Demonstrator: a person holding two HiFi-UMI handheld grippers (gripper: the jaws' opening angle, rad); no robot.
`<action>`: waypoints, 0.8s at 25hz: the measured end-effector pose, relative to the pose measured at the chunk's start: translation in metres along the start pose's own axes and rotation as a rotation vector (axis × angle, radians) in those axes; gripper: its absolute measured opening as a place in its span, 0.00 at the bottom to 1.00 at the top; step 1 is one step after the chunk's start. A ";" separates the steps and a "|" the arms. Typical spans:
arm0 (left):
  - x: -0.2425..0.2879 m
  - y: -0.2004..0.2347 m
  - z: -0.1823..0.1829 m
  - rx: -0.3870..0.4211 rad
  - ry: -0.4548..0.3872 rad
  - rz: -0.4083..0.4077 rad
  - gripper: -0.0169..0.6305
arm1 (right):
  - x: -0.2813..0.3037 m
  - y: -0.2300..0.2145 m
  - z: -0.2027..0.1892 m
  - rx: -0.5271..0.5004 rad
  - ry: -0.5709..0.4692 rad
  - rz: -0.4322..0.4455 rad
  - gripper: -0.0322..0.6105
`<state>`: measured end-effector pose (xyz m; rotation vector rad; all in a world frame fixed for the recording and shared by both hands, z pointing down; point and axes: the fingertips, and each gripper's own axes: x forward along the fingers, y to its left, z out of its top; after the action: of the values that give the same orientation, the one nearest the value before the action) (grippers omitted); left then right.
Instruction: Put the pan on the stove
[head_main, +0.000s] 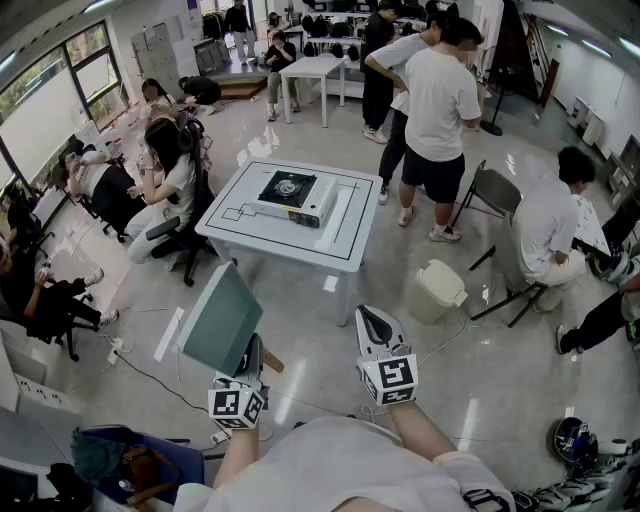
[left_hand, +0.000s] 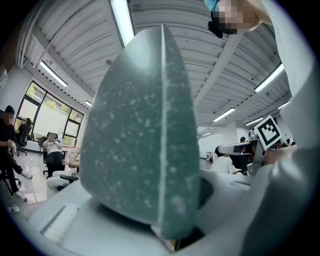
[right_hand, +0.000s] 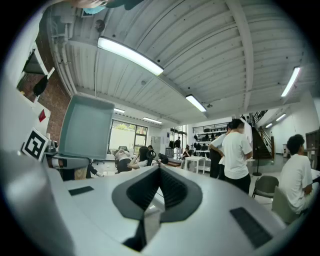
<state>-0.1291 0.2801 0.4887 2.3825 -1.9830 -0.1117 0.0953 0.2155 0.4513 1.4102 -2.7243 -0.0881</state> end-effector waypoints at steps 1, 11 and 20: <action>0.001 0.000 -0.001 0.001 0.001 0.000 0.21 | 0.001 -0.001 0.000 0.002 -0.001 0.000 0.06; 0.005 -0.003 0.001 0.010 0.002 0.018 0.21 | 0.002 -0.008 -0.002 0.020 -0.003 0.013 0.06; 0.012 -0.015 0.004 0.024 -0.002 0.063 0.21 | -0.001 -0.030 -0.002 0.039 -0.031 0.029 0.06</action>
<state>-0.1127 0.2709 0.4832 2.3320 -2.0703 -0.0886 0.1202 0.1992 0.4506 1.3898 -2.7858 -0.0559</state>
